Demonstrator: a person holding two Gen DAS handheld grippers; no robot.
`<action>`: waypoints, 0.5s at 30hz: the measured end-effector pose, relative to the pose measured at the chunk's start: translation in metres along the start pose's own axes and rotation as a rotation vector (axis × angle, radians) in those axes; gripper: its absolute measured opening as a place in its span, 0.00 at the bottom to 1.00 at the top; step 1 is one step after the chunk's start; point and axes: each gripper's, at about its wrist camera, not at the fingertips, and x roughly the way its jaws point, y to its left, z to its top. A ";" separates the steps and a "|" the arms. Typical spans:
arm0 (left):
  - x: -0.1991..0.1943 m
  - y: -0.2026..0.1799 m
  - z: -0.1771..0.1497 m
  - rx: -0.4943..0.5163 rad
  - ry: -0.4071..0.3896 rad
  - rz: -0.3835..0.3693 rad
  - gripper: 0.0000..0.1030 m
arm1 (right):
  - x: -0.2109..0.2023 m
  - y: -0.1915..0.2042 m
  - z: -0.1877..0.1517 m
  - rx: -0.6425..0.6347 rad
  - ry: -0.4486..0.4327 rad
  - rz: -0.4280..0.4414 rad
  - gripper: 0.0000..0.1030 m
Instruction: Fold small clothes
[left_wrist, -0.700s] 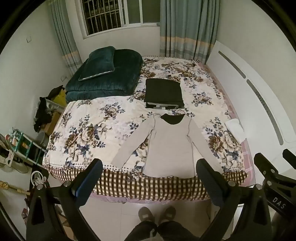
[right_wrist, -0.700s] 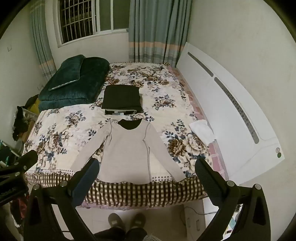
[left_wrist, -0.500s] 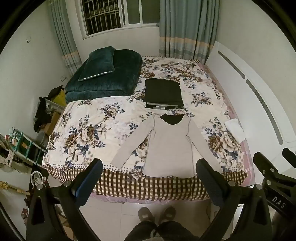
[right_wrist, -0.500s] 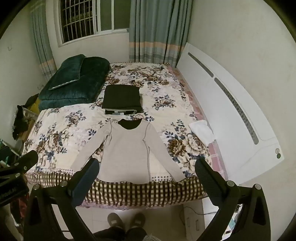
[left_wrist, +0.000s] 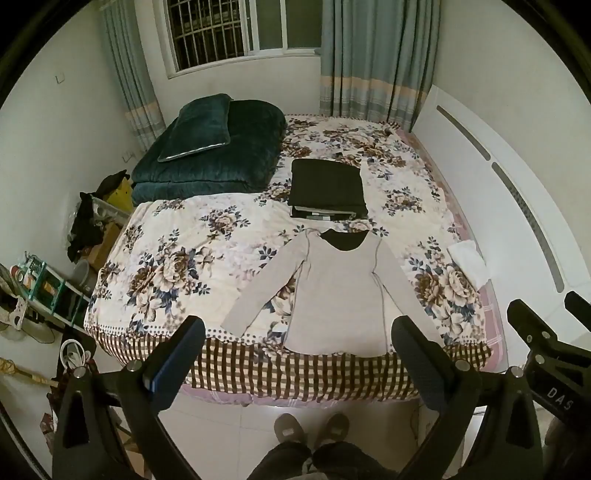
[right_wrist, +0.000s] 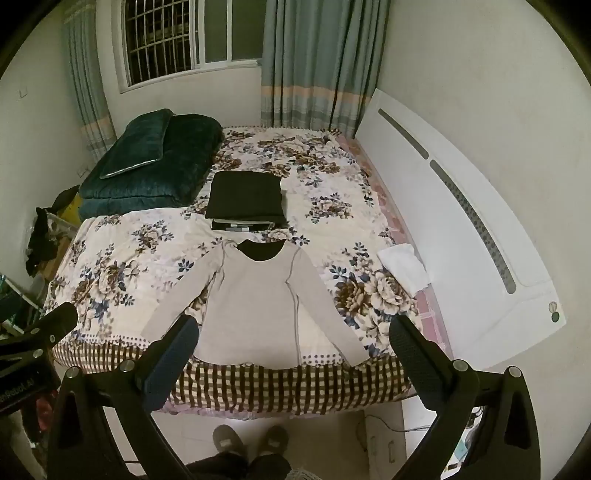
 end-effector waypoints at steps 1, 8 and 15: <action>-0.001 0.001 0.000 0.000 -0.003 -0.001 1.00 | 0.000 0.000 0.000 0.001 -0.001 0.000 1.00; -0.007 -0.006 0.004 0.000 -0.005 -0.003 1.00 | -0.001 0.001 0.001 0.000 -0.003 -0.002 1.00; -0.009 -0.008 0.011 0.002 -0.007 -0.006 1.00 | -0.002 0.003 0.003 0.000 -0.004 -0.003 1.00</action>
